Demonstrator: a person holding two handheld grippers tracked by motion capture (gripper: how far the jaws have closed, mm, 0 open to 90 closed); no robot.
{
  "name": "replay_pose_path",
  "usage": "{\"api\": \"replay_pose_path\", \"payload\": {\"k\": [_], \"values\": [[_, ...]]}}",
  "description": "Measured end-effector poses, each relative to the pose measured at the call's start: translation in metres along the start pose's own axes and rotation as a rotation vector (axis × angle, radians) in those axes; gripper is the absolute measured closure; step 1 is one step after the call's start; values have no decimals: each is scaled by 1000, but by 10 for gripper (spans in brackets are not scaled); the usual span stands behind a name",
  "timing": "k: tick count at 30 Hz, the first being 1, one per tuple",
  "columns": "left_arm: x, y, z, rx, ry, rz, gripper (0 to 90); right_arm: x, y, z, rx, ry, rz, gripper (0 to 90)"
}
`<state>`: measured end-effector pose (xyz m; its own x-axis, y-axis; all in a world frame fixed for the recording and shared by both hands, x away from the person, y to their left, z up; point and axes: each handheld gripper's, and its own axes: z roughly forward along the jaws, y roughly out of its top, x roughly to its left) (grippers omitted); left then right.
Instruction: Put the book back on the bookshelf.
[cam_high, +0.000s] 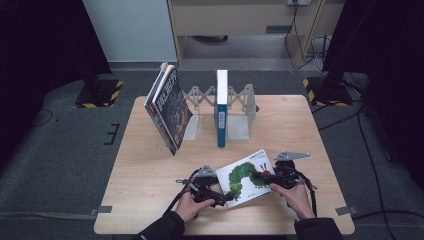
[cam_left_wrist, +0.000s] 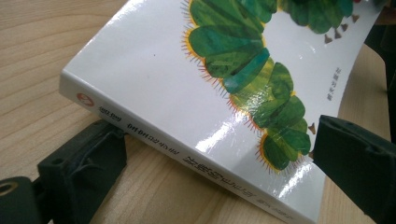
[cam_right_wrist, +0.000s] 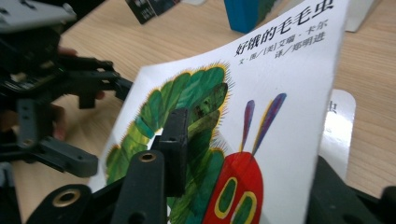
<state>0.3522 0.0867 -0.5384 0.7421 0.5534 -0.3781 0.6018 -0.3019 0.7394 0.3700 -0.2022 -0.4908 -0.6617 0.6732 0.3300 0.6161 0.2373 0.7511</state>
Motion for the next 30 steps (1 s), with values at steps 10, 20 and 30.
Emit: {"api": "replay_pose_path", "payload": {"k": [10, 20, 30], "values": [[0, 0, 0, 1, 3, 1, 17, -1, -4, 7, 30, -46, -20, 564], [3, 0, -1, -13, -6, -22, 16, 2, -5, 13, 44, -25, -27, 556], [0, 0, -1, -7, 49, 3, 61, 5, -5, 16, 34, 43, -26, 512]]}}
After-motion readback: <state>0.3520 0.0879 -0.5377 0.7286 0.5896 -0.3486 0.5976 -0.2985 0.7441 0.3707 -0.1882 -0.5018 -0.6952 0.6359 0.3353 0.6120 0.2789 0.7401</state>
